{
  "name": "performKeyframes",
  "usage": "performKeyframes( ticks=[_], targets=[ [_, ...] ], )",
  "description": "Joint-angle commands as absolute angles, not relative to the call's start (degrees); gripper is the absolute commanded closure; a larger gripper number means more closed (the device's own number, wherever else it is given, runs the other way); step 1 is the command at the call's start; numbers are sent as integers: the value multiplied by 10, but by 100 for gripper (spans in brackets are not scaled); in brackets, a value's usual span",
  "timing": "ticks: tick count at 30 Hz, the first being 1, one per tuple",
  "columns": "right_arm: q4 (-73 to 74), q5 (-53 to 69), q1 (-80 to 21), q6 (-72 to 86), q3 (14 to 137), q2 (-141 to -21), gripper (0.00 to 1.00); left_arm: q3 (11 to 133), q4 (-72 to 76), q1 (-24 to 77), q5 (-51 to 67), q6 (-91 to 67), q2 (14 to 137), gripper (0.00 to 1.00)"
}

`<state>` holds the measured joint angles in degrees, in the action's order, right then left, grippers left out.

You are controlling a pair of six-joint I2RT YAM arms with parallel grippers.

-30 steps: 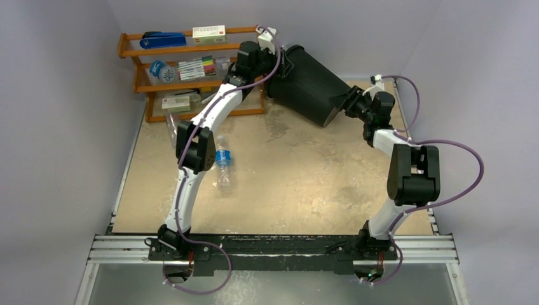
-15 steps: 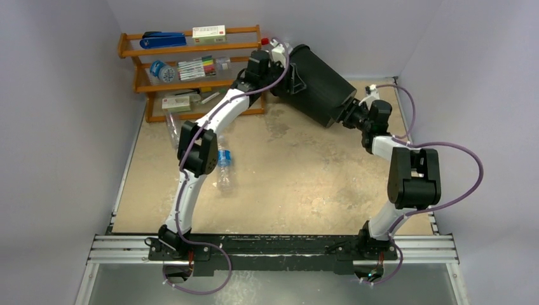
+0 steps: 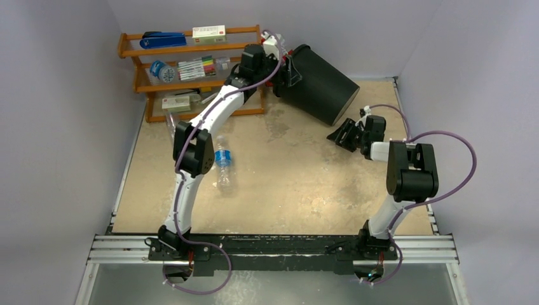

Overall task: Put the plastic bottles in the bin
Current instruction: Adjust the trash bin at the center of the board.

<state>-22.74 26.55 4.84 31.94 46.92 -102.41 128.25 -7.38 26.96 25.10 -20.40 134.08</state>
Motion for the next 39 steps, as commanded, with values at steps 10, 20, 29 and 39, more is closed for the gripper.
performKeyframes(
  ticks=[10,20,29,39],
  targets=[
    [-73,234,48,272,585,-840,30,1354,40,201,273,-244,1353,15],
    [-38,218,55,295,717,-890,29,1365,113,194,354,-294,1406,15],
    [-38,203,61,297,767,-950,30,1372,128,197,346,-295,1434,15],
    [-26,201,71,291,785,-962,30,1374,71,228,305,-236,1449,15]
  ],
)
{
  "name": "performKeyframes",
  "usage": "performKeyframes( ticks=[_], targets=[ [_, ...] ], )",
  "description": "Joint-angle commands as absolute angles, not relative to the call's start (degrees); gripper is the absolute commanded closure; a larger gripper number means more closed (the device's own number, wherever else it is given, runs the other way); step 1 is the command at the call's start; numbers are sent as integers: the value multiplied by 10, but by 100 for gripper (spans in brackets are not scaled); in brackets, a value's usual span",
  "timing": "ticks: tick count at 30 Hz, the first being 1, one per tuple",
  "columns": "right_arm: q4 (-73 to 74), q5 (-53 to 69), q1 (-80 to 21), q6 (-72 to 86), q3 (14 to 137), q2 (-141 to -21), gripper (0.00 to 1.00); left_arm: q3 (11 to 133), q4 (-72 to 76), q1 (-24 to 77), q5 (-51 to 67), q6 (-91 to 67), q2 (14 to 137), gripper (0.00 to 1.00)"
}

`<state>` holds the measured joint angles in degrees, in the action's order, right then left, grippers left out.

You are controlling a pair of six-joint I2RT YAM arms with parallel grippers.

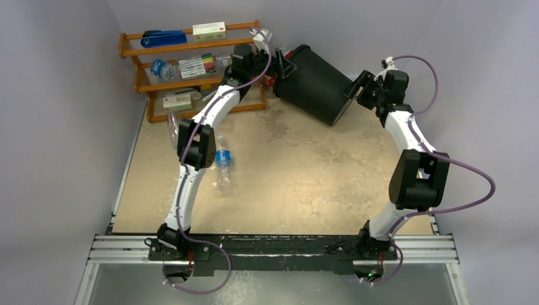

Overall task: Put the plastic bottles in the bin
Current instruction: Adjust the trash bin at the center of the board.

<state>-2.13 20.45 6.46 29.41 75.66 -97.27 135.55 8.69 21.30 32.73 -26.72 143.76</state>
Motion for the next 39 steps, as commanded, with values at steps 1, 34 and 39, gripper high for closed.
performKeyframes(
  ticks=[1,34,39],
  targets=[
    [-26,202,72,291,784,-962,30,1378,70,229,306,-237,1455,15],
    [-42,235,103,272,713,-990,46,1406,160,243,392,-361,1425,60],
    [-39,223,104,283,716,-956,46,1406,152,242,395,-359,1409,60]
  ],
)
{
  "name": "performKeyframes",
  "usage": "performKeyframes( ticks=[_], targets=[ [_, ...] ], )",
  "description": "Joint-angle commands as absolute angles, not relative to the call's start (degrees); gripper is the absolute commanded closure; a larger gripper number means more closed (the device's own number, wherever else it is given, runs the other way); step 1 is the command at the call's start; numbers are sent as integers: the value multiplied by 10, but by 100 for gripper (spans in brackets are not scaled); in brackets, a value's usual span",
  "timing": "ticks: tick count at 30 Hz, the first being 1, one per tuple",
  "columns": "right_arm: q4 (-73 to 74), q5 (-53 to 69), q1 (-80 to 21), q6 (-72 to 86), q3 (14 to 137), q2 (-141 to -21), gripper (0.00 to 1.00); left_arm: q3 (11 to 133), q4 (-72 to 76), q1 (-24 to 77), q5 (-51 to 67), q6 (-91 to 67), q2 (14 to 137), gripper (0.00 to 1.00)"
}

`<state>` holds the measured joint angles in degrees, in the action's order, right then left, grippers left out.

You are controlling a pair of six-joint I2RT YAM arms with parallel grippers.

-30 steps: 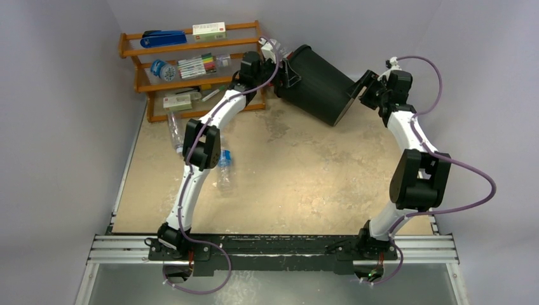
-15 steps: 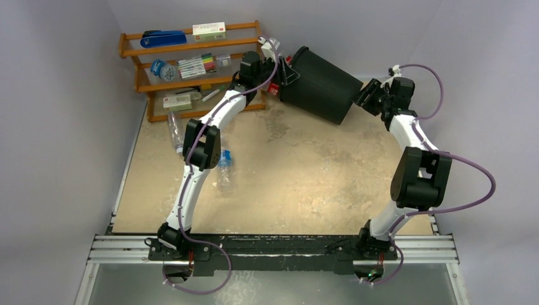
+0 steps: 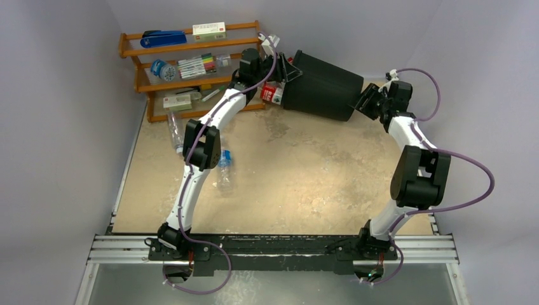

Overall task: Put the plastic bottles in the bin
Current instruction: Adjust the trash bin at the center of the board.

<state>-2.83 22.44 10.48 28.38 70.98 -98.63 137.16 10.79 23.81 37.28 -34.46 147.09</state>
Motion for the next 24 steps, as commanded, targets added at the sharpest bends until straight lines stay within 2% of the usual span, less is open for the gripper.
performKeyframes(
  ticks=[1,9,14,24],
  targets=[
    [-43,221,106,287,721,-949,46,1407,153,242,397,-361,1408,60],
    [-73,259,149,314,772,-977,47,1400,169,244,404,-384,1396,61],
    [-82,282,152,315,794,-1008,54,1401,187,247,406,-404,1389,61],
    [-131,298,152,318,767,-1048,55,1405,210,262,402,-431,1387,61]
  ],
)
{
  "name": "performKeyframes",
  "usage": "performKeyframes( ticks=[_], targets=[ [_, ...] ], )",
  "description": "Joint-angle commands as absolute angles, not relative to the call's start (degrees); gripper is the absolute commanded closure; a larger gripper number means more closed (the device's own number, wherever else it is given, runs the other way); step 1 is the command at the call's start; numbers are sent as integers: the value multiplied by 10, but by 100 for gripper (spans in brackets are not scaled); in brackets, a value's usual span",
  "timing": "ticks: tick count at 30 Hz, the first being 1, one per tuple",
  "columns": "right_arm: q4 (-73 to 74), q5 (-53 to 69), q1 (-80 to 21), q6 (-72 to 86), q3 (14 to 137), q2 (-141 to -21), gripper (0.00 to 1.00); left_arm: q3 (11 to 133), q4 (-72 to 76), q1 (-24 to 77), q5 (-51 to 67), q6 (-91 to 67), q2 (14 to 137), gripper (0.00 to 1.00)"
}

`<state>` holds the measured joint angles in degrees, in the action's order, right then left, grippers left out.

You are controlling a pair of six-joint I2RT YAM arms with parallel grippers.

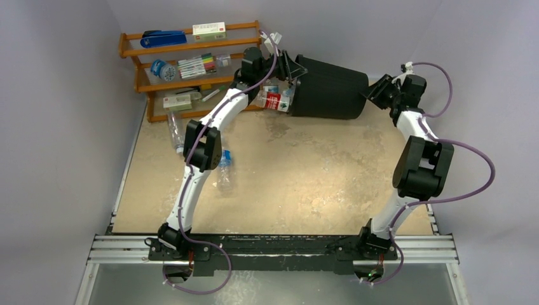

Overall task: Put the plastic bottles in the bin
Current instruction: Adjust the trash bin at the center of the board.

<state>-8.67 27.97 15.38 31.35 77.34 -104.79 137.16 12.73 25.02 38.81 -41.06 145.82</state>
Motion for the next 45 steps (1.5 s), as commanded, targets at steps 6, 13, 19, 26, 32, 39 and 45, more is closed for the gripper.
performKeyframes(
  ticks=[6,13,19,26,32,39,45],
  targets=[
    [-155,308,147,325,742,-1059,59,1415,223,273,399,-449,1394,62],
    [-169,312,134,328,719,-1060,61,1424,229,287,393,-461,1388,61],
    [-182,315,124,330,692,-1051,62,1435,227,301,388,-464,1382,61],
    [-196,315,107,334,660,-1041,62,1433,217,321,386,-459,1370,60],
    [-205,316,99,338,658,-1048,62,1424,192,340,382,-434,1356,60],
    [-208,322,93,348,682,-1069,62,1422,185,354,379,-429,1354,60],
    [-207,323,87,349,689,-1071,62,1422,181,356,376,-428,1350,60]
  ],
)
